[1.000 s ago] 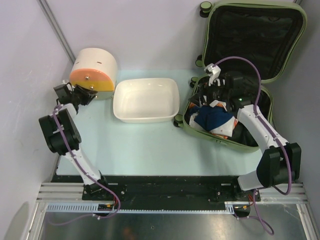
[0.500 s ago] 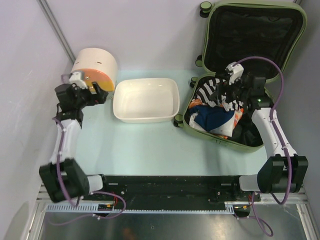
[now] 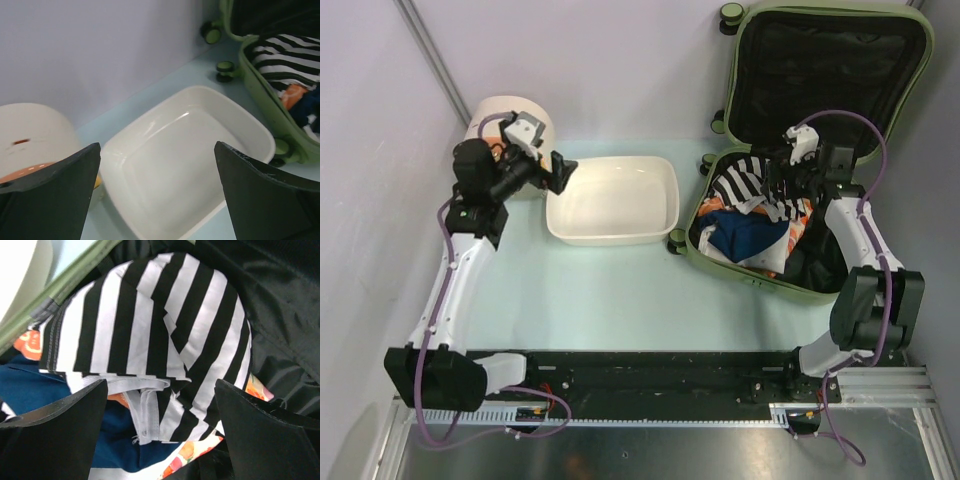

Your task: Open, take out, and arrange the luggage

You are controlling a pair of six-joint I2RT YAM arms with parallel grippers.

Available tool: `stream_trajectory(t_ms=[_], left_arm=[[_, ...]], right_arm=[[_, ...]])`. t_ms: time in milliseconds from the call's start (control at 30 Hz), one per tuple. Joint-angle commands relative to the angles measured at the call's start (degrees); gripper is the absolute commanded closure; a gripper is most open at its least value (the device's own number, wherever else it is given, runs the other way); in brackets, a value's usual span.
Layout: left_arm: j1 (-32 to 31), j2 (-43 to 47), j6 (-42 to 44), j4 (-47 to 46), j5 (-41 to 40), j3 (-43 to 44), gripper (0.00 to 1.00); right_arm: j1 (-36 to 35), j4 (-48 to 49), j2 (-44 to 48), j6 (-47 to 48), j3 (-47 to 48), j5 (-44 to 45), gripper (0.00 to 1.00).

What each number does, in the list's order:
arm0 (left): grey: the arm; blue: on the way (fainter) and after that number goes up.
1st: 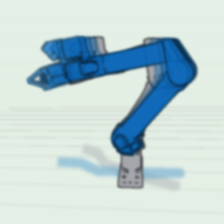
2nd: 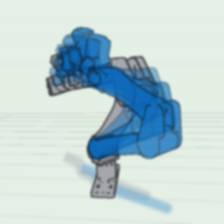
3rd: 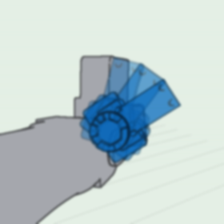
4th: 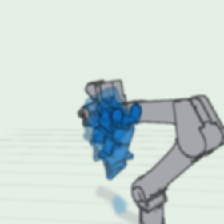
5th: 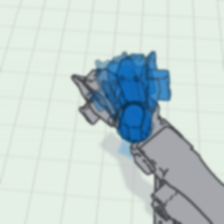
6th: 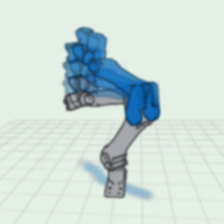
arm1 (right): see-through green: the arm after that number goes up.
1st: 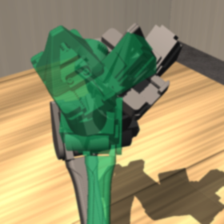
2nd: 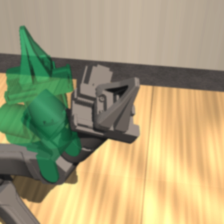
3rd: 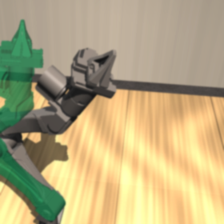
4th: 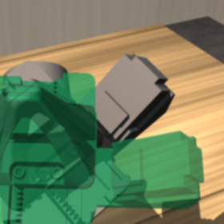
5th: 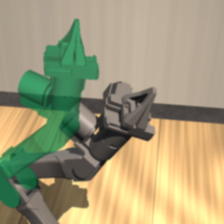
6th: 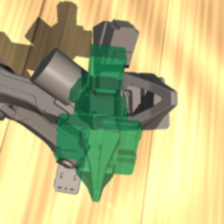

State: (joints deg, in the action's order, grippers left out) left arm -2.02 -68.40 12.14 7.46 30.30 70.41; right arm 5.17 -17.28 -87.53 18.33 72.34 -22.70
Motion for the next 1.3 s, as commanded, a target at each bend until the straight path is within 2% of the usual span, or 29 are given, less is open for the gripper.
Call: stream_trajectory(t_ms=[0,133,267,367,500,800,1067,1167,1267], left_arm=[[-5.26,-1.21,6.03,2.11,3.19,1.49,0.00],[-10.18,-2.00,9.21,2.55,1.61,0.69,0.00],[-12.13,-3.67,8.78,2.55,1.07,1.30,0.00],[-12.74,-4.55,8.60,2.56,0.90,1.83,0.00],[-12.83,-5.07,8.60,2.56,0.63,2.01,0.00],[-13.01,-6.13,7.55,2.64,1.51,2.10,0.00],[-13.18,-6.92,7.11,2.64,1.42,2.27,0.00],[-13.18,-7.01,6.93,2.64,1.34,2.27,0.00],[-13.10,-7.27,6.67,2.64,1.42,2.36,0.00]], right_arm=[[1.59,0.06,-2.20,2.06,2.64,-0.41,0.09],[2.91,-1.18,-4.40,4.96,2.72,-1.56,0.10],[3.36,-2.41,-6.51,6.98,2.98,-3.84,0.12],[3.44,-4.86,-7.66,6.90,3.25,-7.96,0.13],[3.00,-6.54,-8.98,7.51,3.25,-9.03,0.15],[3.18,-9.70,-11.26,6.55,5.62,-15.53,0.13],[2.39,-5.57,-13.54,6.98,5.80,-7.72,0.19],[1.60,-4.70,-13.81,7.69,5.98,-4.21,0.25],[2.21,-1.62,-13.64,5.23,5.98,-1.83,0.36]])
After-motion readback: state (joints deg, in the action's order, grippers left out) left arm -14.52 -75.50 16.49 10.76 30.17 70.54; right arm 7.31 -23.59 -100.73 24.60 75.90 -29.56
